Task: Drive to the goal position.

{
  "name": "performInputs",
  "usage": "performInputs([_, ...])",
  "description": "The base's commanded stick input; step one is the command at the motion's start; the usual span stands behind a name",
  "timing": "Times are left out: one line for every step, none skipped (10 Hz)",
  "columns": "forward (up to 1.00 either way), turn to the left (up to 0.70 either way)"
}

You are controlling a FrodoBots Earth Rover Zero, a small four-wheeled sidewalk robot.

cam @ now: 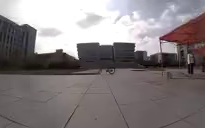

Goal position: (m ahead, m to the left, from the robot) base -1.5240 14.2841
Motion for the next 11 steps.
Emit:
performInputs([1.0, 0.02])
performInputs([1.0, 0.02])
performInputs([1.0, 0.02])
performInputs([1.0, 0.02])
performInputs([1.0, 0.02])
performInputs([1.0, 0.02])
performInputs([1.0, 0.02])
performInputs([1.0, 0.02])
performInputs([1.0, 0.02])
performInputs([1.0, 0.02])
performInputs([1.0, 0.02])
